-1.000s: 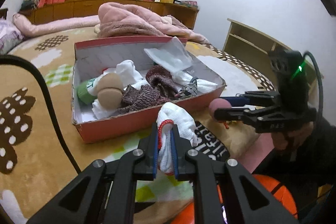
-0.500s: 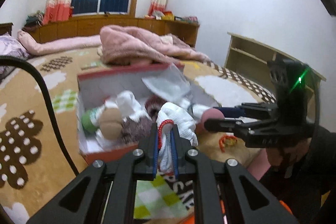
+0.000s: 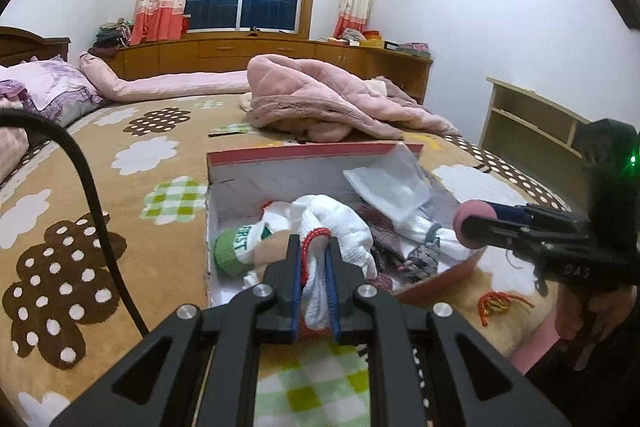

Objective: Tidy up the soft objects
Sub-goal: 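Lower the white sock into the shoebox with the left gripper while the right drops the pink ball in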

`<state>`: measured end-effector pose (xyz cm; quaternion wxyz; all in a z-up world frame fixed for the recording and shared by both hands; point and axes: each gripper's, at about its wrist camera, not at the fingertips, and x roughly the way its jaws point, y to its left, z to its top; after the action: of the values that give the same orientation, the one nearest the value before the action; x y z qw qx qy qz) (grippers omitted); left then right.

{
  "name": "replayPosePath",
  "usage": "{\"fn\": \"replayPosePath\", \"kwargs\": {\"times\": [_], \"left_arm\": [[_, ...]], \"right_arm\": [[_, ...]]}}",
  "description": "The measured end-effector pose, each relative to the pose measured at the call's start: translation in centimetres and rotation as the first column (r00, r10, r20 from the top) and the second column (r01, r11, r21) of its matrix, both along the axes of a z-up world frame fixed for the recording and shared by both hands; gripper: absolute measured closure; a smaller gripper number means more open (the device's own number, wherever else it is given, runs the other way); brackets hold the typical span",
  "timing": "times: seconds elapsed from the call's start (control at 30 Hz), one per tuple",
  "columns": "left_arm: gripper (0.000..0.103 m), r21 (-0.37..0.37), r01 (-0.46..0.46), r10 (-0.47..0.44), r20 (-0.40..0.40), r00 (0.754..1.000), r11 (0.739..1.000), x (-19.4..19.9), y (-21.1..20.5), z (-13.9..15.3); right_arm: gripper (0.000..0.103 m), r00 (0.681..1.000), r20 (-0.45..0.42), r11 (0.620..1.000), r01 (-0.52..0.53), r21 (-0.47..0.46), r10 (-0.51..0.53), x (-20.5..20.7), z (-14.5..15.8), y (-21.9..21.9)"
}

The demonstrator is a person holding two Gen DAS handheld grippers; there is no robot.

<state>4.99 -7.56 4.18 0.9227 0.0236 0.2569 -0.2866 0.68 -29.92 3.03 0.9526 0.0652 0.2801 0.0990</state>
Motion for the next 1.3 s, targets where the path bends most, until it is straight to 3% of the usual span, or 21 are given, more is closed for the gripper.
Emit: {"fn": "replayPosePath", "kwargs": {"times": [0.2, 0.4, 0.53, 0.63, 0.73, 0.83, 0.93, 1.07, 1.3], "left_arm": [[0.092, 0.015, -0.024, 0.024, -0.003, 1.000, 1.000, 1.3, -0.3, -0.6], [0.091, 0.059, -0.041, 0.042, -0.021, 0.999, 0.997, 3.5, -1.4, -2.3], [0.091, 0.095, -0.010, 0.011, -0.018, 1.000, 0.995, 4.3, -2.7, -3.8], [0.091, 0.117, 0.018, -0.017, -0.006, 1.000, 0.993, 4.4, -3.7, -4.4], [0.090, 0.093, 0.088, -0.081, -0.071, 0.994, 0.992, 5.1, -4.4, -5.8], [0.087, 0.005, 0.072, -0.071, -0.146, 0.987, 0.997, 6.5, -3.6, -6.8], [0.087, 0.014, 0.068, -0.066, -0.133, 0.989, 0.998, 6.6, -3.7, -6.9], [0.086, 0.021, 0.060, -0.057, -0.110, 0.992, 0.998, 6.4, -3.7, -7.0], [0.076, 0.030, 0.024, -0.021, -0.086, 0.996, 0.999, 5.9, -3.7, -6.9]], "right_arm": [[0.056, 0.999, -0.009, 0.999, 0.044, -0.008, -0.044, 1.3, -0.1, -0.5], [0.056, 0.995, -0.073, 0.997, 0.072, 0.006, -0.071, 3.5, -1.5, -1.2], [0.056, 0.991, -0.109, 0.997, 0.079, -0.024, -0.081, 5.2, -2.6, -0.8], [0.056, 0.992, -0.078, 0.994, 0.093, -0.065, -0.098, 5.7, -2.6, 0.0], [0.056, 0.992, -0.074, 0.991, 0.091, -0.100, -0.099, 6.5, -3.0, 0.8], [0.056, 0.990, -0.094, 0.986, 0.088, -0.139, -0.102, 7.5, -3.9, 1.7], [0.060, 0.982, -0.161, 0.983, 0.069, -0.171, -0.097, 8.8, -5.4, 2.5], [0.059, 0.977, -0.200, 0.993, 0.058, -0.098, -0.077, 9.4, -6.0, 1.8], [0.058, 0.981, -0.172, 0.990, 0.066, -0.121, -0.086, 9.0, -6.2, 2.2]]}}
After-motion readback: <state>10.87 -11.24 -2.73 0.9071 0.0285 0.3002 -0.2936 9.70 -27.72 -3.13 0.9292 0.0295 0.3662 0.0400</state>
